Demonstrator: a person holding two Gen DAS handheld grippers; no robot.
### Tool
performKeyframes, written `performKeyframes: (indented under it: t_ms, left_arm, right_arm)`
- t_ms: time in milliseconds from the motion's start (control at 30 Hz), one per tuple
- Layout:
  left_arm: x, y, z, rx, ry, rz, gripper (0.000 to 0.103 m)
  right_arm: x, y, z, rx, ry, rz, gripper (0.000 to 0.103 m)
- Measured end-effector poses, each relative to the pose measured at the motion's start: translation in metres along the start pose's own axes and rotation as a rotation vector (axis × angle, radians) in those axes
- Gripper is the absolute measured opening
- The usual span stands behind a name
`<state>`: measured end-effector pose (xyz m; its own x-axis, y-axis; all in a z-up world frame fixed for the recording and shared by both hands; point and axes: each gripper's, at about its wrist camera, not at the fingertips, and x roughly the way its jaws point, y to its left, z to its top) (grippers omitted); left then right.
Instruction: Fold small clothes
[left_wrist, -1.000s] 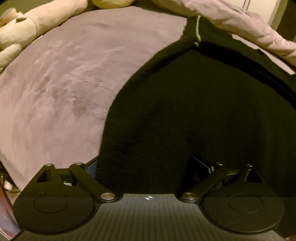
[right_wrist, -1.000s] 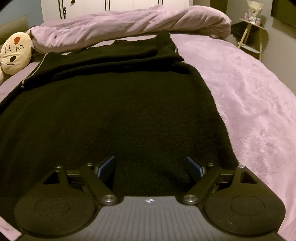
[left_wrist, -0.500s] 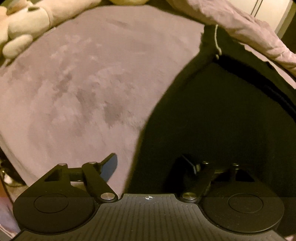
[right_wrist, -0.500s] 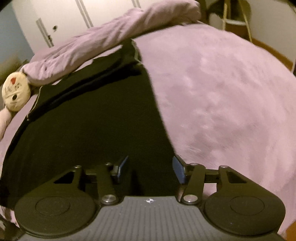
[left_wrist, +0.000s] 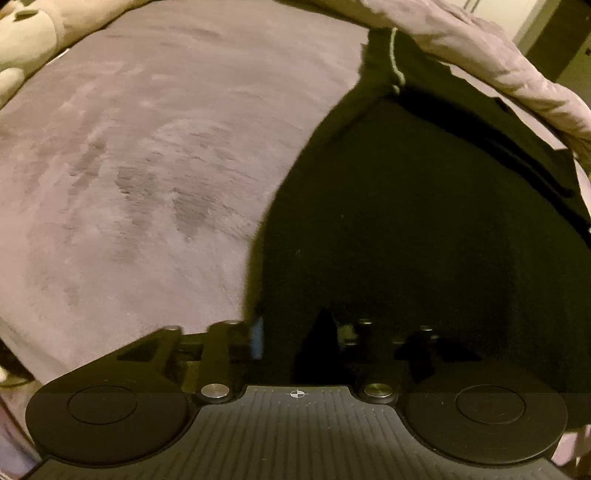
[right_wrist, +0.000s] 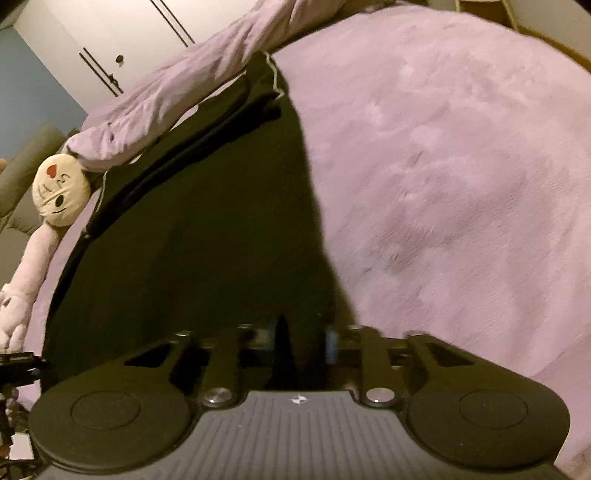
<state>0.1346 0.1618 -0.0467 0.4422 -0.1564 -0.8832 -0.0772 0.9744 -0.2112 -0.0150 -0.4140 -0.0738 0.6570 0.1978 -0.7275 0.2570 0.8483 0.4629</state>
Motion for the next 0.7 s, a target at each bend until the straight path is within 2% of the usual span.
performKeyframes:
  t_ms: [67, 133, 200, 300, 333, 367, 400, 433, 533, 633, 700]
  left_arm:
    - [-0.001, 0.004, 0.0, -0.003, 0.007, -0.021, 0.029]
    - [-0.001, 0.007, 0.0, -0.002, 0.013, -0.028, 0.032]
    - [0.0, 0.007, -0.001, 0.012, 0.025, -0.033, 0.039]
    - [0.0, 0.002, -0.004, 0.048, 0.033, -0.039, 0.038]
    - [0.0, 0.0, -0.003, 0.053, 0.033, -0.033, 0.033]
    - [0.0, -0.001, -0.003, 0.059, 0.035, -0.039, 0.019]
    - [0.0, -0.002, -0.002, 0.063, 0.038, -0.049, 0.013]
    - [-0.002, -0.003, -0.002, 0.065, 0.04, -0.053, 0.012]
    - [-0.007, -0.008, 0.004, 0.073, 0.046, -0.095, 0.01]
    - [-0.022, -0.014, 0.017, 0.04, 0.014, -0.179, 0.009]
    - [-0.035, -0.019, 0.029, 0.002, -0.032, -0.25, 0.009]
  right_arm:
    - [0.001, 0.001, -0.001, -0.008, 0.012, 0.001, 0.019]
    - [0.003, 0.002, -0.001, -0.017, 0.025, 0.001, 0.02]
    - [0.005, 0.003, 0.0, -0.015, 0.045, 0.015, 0.022]
    - [0.007, 0.005, -0.001, -0.034, 0.065, 0.031, 0.024]
    - [0.008, 0.006, -0.001, -0.046, 0.068, 0.033, 0.024]
    - [0.008, 0.007, -0.001, -0.056, 0.072, 0.036, 0.022]
    - [0.008, 0.009, -0.001, -0.065, 0.075, 0.038, 0.02]
    - [0.008, 0.01, -0.001, -0.074, 0.077, 0.041, 0.015]
    - [0.007, 0.014, 0.003, -0.088, 0.087, 0.06, 0.01]
    - [-0.001, 0.013, 0.015, -0.017, 0.063, 0.154, 0.009]
    - [-0.008, 0.013, 0.028, 0.045, 0.012, 0.214, 0.009]
